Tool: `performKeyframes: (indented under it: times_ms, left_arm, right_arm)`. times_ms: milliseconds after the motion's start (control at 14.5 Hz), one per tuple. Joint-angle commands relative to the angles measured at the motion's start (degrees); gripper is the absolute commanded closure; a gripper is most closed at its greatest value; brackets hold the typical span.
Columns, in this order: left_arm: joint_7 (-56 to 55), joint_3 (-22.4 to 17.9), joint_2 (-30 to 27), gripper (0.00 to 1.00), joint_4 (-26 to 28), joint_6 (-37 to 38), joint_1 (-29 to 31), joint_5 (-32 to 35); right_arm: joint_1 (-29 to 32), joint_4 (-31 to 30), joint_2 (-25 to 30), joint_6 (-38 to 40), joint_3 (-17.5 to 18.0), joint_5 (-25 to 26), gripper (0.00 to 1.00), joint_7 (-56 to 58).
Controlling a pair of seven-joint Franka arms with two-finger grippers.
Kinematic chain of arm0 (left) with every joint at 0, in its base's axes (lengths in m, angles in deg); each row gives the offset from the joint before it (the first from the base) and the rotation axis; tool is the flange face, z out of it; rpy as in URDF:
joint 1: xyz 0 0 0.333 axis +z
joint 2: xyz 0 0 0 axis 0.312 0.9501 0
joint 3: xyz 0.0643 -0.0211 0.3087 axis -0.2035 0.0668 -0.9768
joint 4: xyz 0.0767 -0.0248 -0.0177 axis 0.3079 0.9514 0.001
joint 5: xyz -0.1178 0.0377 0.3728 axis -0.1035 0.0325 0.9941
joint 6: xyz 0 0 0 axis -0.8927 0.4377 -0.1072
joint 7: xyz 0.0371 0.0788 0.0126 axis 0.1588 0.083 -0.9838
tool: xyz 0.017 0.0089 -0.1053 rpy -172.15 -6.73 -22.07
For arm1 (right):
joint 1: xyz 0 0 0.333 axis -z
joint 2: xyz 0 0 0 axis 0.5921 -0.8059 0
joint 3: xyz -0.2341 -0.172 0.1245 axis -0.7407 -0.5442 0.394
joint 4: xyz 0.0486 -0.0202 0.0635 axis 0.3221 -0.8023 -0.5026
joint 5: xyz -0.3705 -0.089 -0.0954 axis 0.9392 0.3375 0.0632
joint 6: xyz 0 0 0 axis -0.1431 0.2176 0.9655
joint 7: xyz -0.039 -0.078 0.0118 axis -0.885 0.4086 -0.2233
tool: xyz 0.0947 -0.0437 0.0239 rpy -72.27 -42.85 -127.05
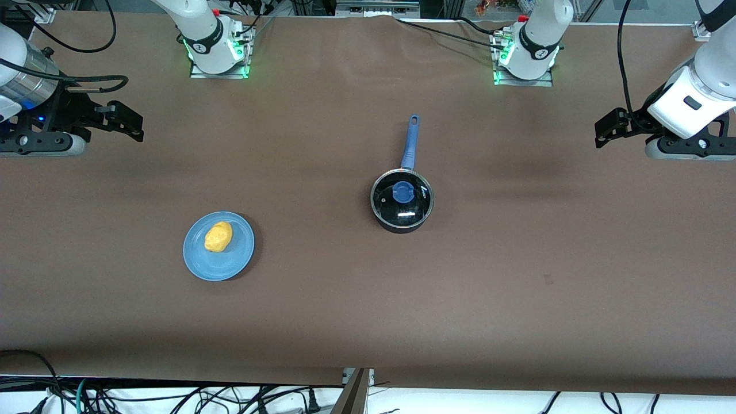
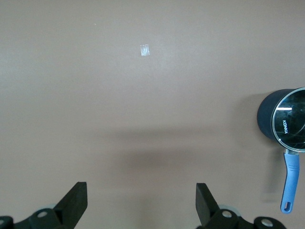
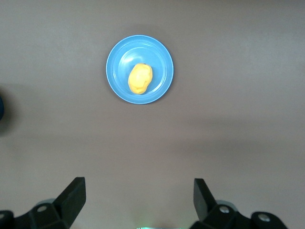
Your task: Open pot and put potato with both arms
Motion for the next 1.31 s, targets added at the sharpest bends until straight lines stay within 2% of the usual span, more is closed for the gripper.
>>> performKeyframes:
  times_ms: [0,1241]
  left_arm:
    - [1.3,0.4,0.2,0.0,-0.8,0.3,0.3,-1.1]
    - [0.9,0.8,0.3,0.0,-1.0,2.4,0.3,-1.0]
  right_arm:
    - [0.2,-0.2,0.2,-0.2,0.2,0.1,0.0,-0.7]
    - [0.9,-0.2,0.4,-0.2,0.2,0.0,0.0,-1.2]
